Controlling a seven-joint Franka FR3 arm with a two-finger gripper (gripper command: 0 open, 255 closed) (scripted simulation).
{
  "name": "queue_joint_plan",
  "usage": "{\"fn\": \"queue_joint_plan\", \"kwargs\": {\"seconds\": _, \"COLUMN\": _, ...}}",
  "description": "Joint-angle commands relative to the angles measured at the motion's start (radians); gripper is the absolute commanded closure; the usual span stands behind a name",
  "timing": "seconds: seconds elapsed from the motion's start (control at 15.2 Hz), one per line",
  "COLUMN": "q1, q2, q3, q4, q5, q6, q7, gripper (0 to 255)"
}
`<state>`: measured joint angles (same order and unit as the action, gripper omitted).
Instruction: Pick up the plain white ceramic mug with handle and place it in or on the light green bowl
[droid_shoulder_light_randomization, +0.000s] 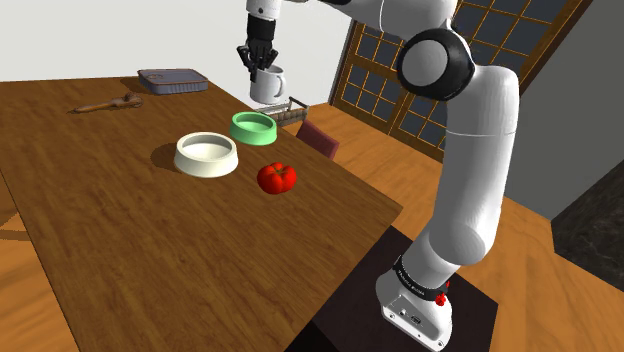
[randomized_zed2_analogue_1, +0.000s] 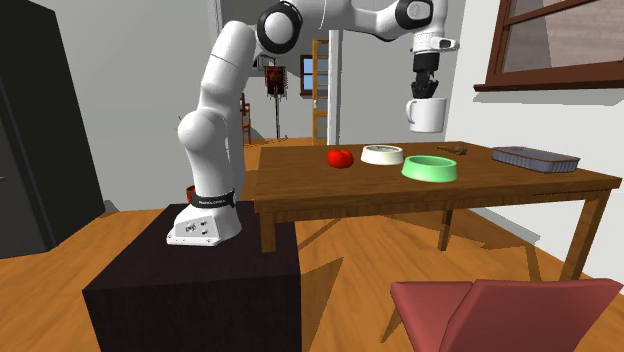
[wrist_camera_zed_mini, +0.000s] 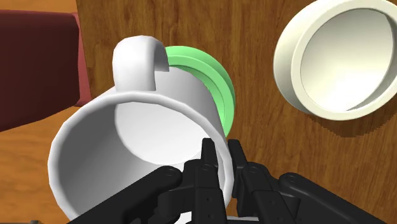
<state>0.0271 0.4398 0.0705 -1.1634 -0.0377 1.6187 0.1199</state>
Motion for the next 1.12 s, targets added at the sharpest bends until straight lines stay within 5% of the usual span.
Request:
{"fn": "queue_joint_plan", "kwargs": {"seconds": 0.0, "q1": 0.01, "q2": 0.119, "q3": -0.001, "q4": 0.195, "q5": -0.007, "q6": -0.076, "q7": 0.002, "gripper": 255}}
{"fn": "queue_joint_plan", "kwargs": {"seconds": 1.06, "q1": 0.001, "q2": 0.063, "q3": -0.001, "q4": -0.111, "q5": -0.004, "q6": 0.175, "q7": 0.006, "gripper": 255}}
